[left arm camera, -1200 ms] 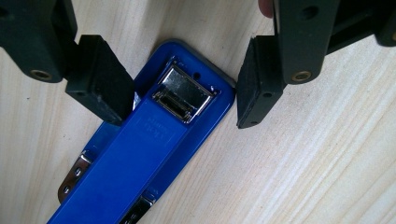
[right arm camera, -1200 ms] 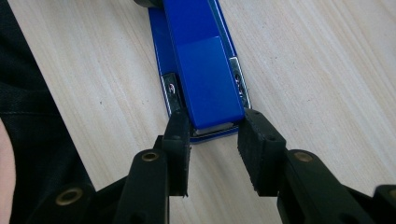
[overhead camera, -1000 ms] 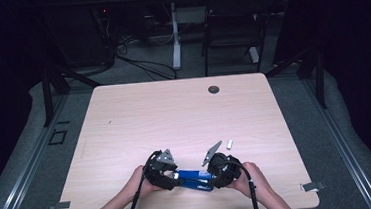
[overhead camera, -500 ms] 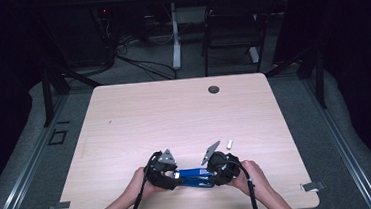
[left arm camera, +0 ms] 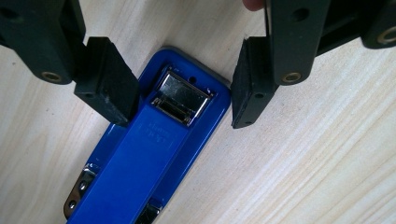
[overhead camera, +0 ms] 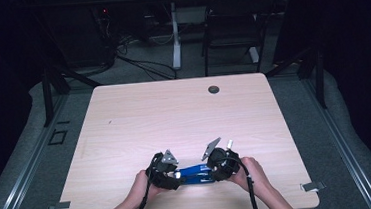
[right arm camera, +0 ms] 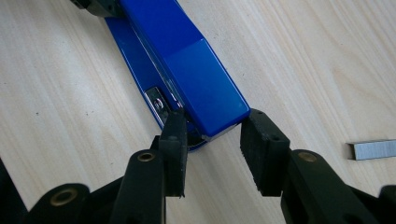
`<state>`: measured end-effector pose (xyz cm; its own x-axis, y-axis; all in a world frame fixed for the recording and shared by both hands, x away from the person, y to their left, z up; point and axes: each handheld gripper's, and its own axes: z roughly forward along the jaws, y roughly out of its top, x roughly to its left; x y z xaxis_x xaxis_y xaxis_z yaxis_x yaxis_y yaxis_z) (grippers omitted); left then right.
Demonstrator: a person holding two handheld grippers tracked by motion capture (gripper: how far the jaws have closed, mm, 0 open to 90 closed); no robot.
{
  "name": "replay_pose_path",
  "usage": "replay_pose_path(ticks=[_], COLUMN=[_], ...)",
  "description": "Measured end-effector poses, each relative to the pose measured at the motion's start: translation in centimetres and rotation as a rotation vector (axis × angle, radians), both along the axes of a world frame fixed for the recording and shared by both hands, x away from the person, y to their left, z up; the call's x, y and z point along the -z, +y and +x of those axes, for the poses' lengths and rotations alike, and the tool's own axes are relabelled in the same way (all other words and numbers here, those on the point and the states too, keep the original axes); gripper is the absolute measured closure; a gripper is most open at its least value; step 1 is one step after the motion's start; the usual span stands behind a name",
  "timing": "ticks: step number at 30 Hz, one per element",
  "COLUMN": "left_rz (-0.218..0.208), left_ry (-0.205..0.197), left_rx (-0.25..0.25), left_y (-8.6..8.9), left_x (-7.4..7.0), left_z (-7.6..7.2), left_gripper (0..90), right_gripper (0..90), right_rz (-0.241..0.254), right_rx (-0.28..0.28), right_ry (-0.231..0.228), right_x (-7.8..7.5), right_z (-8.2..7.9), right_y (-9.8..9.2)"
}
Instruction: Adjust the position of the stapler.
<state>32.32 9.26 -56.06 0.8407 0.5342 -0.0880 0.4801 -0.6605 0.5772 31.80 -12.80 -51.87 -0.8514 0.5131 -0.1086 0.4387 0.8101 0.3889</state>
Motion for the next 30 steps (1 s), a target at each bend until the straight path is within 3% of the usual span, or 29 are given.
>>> replay_pose_path(ticks=[3, 12, 16, 19, 22, 30], left_rz=[0.004, 0.010, 0.025, 0.026, 0.005, -0.053], left_ry=[-0.005, -0.003, 0.002, -0.003, -0.004, 0.000], left_rx=[-0.002, 0.025, 0.045, 0.045, 0.035, 0.004], left_y=[-0.1, -0.1, -0.3, -0.2, 0.2, 1.4], left_x=[0.0, 0.0, 0.1, 0.0, -0.4, -1.1], left_z=[-0.1, 0.1, 0.1, 0.2, 0.5, 1.1], left_gripper=[42.6, 40.2, 36.5, 32.6, 29.6, 21.8], right_gripper=[62.4, 60.7, 54.4, 48.5, 40.8, 20.6], right_rz=[-0.006, 0.040, 0.080, 0.081, 0.115, 0.138], right_rx=[0.001, 0.012, 0.034, 0.049, 0.082, 0.139], right_ry=[0.002, 0.026, 0.033, 0.030, 0.036, 0.062], right_x=[0.0, 0.1, -0.1, -0.6, -0.7, -1.2], right_z=[0.1, 0.2, 0.1, -0.1, -0.2, 0.1], right_y=[0.0, -0.7, -1.5, -2.2, -2.8, -3.8])
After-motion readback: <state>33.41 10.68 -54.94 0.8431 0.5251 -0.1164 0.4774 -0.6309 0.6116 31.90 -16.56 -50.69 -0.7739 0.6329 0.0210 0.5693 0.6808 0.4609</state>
